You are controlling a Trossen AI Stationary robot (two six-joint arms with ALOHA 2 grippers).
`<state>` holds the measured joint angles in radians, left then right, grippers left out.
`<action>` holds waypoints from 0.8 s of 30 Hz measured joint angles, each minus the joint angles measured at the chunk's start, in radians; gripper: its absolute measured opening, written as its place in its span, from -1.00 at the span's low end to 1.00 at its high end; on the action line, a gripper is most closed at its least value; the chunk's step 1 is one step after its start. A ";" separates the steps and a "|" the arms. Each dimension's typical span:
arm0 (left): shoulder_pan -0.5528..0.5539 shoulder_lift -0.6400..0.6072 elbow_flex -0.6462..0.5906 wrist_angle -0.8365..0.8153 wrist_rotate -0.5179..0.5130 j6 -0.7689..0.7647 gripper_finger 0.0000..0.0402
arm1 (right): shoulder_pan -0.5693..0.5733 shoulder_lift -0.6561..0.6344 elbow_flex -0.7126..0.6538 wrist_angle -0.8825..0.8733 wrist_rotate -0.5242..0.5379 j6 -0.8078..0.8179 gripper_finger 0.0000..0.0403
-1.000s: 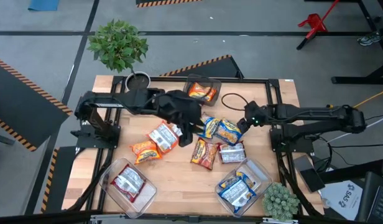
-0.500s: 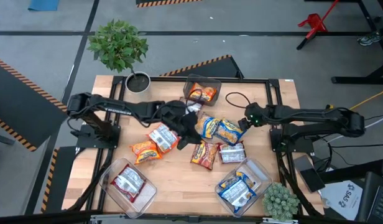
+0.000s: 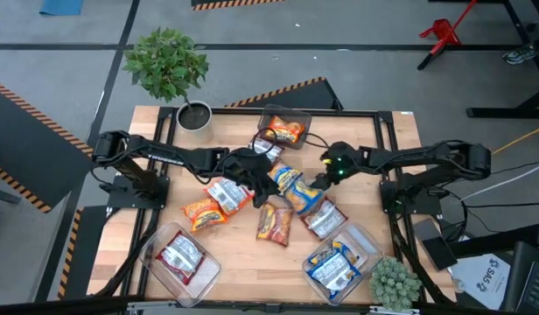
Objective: Sort Maruchan noodles
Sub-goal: Put the blue noodle pack into the right transparent bin
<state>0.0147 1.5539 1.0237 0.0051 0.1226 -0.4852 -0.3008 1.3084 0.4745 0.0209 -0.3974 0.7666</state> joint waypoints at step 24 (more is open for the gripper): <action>-0.074 0.087 0.000 -0.069 -0.168 0.625 -0.40 | 0.000 -0.004 0.265 -0.216 0.170 -0.226 0.39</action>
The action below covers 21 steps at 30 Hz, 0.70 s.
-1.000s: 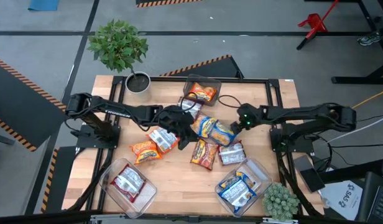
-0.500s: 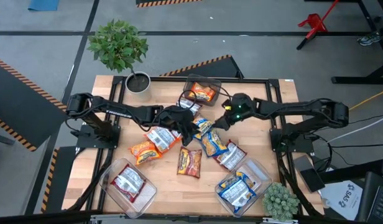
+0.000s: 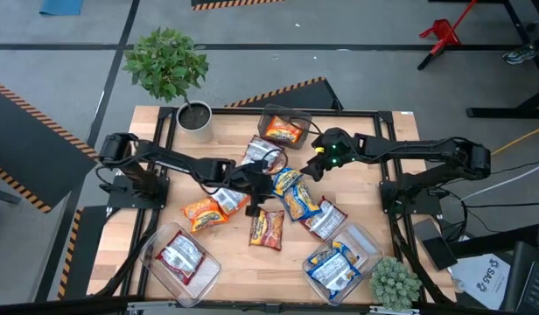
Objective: Sort Maruchan noodles
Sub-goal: Put the blue noodle pack into the right transparent bin
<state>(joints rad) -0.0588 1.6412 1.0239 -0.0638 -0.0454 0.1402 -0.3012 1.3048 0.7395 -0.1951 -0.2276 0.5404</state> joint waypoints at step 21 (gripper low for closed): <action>-0.039 0.153 0.001 -0.035 -0.206 0.152 0.37 | 0.000 0.000 0.000 -0.035 0.000 0.004 0.39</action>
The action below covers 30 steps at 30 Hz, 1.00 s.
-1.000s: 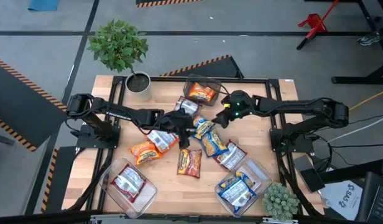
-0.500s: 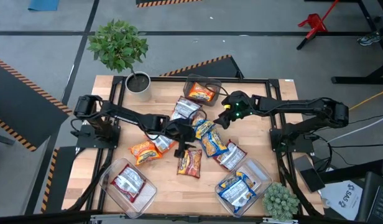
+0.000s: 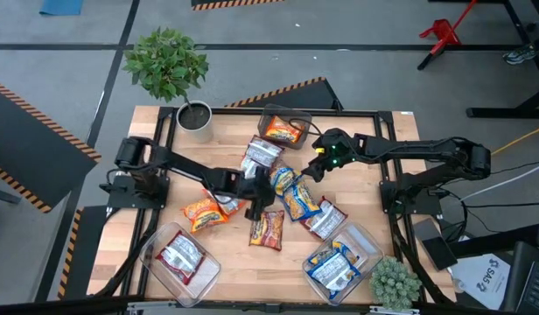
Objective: Sort Maruchan noodles
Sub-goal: Put the blue noodle pack into the right transparent bin
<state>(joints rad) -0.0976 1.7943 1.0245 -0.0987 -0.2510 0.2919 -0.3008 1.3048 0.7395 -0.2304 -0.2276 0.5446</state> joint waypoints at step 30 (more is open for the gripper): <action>0.004 0.190 0.000 0.138 -0.314 -0.093 -0.43 | 0.000 0.000 0.000 -0.008 0.000 0.056 0.39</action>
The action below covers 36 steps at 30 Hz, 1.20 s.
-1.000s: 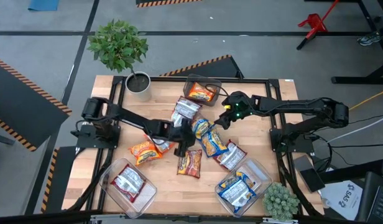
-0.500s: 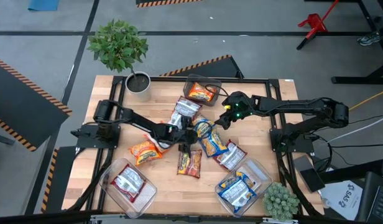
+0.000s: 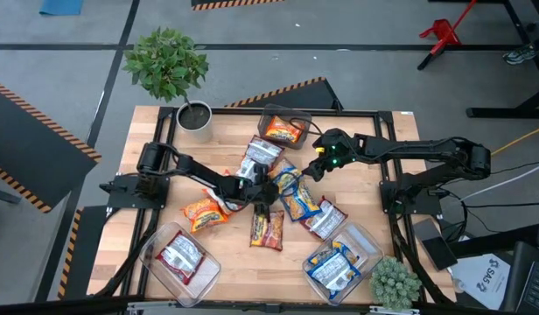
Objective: Sort Maruchan noodles
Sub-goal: Put the blue noodle pack into the right transparent bin
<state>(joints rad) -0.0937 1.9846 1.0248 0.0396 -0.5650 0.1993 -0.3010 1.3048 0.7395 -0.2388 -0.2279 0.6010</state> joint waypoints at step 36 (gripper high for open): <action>-0.304 -0.005 0.769 -0.729 -0.310 -0.225 -1.00 | -0.001 -0.051 -0.001 -0.276 0.274 0.046 0.39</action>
<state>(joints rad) -0.3974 1.9794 1.7935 -0.6894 -0.8748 -0.0260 -0.3019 1.2543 0.7387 -0.5151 0.0463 0.6475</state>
